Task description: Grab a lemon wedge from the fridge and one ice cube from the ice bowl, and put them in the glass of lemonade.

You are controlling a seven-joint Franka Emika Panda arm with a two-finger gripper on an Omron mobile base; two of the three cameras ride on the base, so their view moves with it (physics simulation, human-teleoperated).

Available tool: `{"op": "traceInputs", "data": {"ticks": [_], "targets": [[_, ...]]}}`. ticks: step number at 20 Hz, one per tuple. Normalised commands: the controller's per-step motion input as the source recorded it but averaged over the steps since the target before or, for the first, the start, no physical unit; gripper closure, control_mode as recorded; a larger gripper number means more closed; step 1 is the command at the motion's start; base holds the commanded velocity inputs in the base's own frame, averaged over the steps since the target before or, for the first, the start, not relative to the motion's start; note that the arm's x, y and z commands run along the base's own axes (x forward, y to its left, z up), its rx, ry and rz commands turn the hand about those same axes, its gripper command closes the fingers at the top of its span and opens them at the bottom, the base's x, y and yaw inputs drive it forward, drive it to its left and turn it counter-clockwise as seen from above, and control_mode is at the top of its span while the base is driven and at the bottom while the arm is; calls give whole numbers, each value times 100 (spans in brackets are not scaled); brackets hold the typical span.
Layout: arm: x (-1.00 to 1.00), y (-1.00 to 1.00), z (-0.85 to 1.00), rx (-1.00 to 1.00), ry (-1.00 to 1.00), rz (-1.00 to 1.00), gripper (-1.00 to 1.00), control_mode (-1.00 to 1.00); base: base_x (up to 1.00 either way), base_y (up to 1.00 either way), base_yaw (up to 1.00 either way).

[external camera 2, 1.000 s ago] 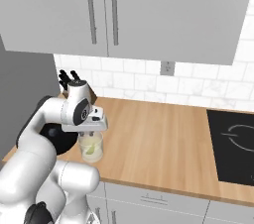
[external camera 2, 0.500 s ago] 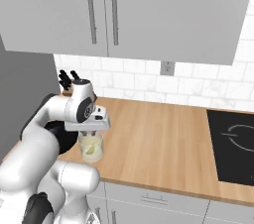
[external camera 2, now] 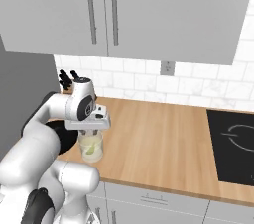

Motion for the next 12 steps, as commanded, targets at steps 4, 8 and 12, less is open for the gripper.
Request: {"op": "traceInputs", "data": {"ticks": [4,8,12], "targets": [[0,0,0,0,0,0,-100,-100,0,0,0],[-3,1,0,0,0,0,-100,-100,0,0,0],[-29,0,45,0,0,0,-100,-100,0,0,0]]}}
